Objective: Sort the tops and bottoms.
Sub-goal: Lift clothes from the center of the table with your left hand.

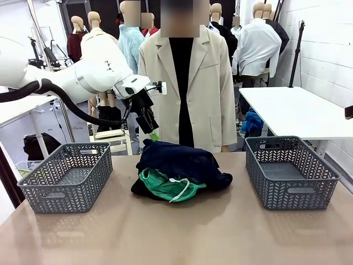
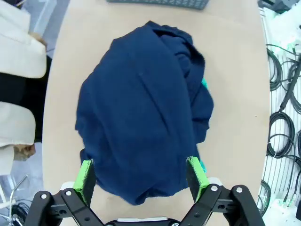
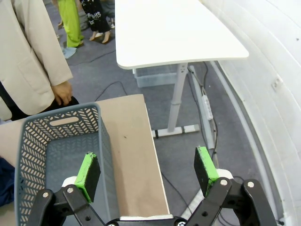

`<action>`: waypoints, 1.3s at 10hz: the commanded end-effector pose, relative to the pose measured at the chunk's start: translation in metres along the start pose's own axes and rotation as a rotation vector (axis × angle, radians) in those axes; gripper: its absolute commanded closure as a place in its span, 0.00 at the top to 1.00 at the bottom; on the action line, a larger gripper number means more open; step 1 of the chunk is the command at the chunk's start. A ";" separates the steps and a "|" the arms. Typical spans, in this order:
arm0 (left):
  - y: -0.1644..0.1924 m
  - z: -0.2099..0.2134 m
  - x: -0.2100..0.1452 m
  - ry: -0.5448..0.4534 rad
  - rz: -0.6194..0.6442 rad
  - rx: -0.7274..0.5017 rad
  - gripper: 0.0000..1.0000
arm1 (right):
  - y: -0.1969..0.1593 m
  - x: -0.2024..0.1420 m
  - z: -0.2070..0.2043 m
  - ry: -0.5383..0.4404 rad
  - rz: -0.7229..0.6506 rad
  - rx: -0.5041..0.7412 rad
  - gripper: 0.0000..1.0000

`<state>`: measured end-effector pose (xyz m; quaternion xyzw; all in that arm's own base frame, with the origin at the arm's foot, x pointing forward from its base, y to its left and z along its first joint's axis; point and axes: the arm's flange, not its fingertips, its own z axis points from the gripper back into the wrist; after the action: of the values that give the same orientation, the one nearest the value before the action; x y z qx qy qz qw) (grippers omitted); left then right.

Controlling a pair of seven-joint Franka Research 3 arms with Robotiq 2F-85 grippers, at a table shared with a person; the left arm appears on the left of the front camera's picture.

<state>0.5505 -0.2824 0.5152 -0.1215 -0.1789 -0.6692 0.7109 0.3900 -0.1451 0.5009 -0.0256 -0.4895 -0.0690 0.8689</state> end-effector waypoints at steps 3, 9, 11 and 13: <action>-0.001 -0.018 -0.010 0.065 0.008 -0.061 1.00 | 0.001 0.000 0.001 0.013 -0.006 0.001 1.00; -0.010 -0.050 -0.009 0.127 0.004 -0.085 0.87 | 0.001 0.000 0.001 0.013 -0.006 0.001 1.00; -0.010 -0.047 -0.009 0.124 -0.004 -0.083 0.47 | 0.001 0.000 0.001 0.013 -0.006 0.001 1.00; -0.012 -0.041 -0.010 0.107 -0.009 -0.102 0.07 | 0.001 0.000 0.001 0.013 -0.006 0.001 1.00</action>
<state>0.5461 -0.2964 0.4686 -0.1172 -0.1113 -0.6844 0.7110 0.3900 -0.1452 0.5008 -0.0257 -0.4894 -0.0691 0.8690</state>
